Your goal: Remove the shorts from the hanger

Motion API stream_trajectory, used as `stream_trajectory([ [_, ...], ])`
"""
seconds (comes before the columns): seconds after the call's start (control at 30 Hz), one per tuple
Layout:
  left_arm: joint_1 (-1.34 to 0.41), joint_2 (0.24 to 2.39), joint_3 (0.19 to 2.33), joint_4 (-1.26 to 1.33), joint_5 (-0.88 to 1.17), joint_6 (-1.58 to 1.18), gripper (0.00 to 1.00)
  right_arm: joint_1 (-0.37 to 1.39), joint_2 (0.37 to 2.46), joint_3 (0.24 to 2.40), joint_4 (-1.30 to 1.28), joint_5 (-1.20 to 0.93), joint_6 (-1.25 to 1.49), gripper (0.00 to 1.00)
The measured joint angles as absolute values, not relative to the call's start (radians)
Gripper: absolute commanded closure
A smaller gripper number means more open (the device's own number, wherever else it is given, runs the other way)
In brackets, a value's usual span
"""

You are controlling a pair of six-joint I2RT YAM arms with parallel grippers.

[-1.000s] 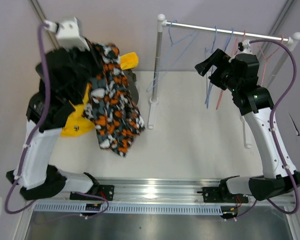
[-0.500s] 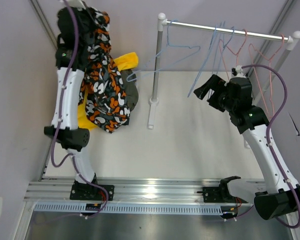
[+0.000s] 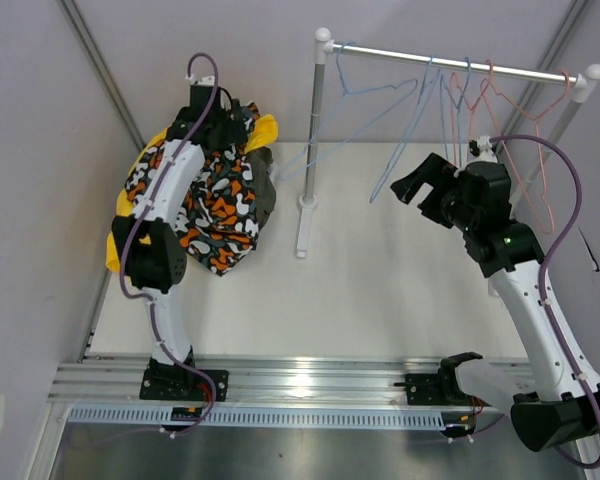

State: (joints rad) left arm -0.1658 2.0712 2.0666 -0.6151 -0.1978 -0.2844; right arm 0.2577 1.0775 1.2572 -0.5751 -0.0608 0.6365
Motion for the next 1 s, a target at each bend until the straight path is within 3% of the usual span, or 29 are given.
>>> stream_trajectory([
  [0.13,-0.219,1.840,1.970,-0.629,-0.262,-0.247,0.01,0.258,1.050,1.257,-0.580,-0.052,0.635,0.01],
  [0.3,-0.349,1.356,1.717,-0.529,-0.297,-0.200,0.01,0.258,1.007,1.258,-0.602,-0.041,0.609,0.01],
  [0.6,-0.335,0.553,1.035,-0.365,-0.189,-0.237,0.01,0.270,0.794,1.167,-0.622,-0.063,0.513,0.01],
  [0.73,-0.335,0.445,0.863,-0.447,-0.125,-0.254,0.01,0.273,0.619,1.066,-0.625,-0.061,0.489,0.01],
  [1.0,-0.335,0.247,0.784,-0.530,-0.093,-0.227,0.01,0.274,0.395,0.981,-0.611,-0.031,0.466,0.01],
])
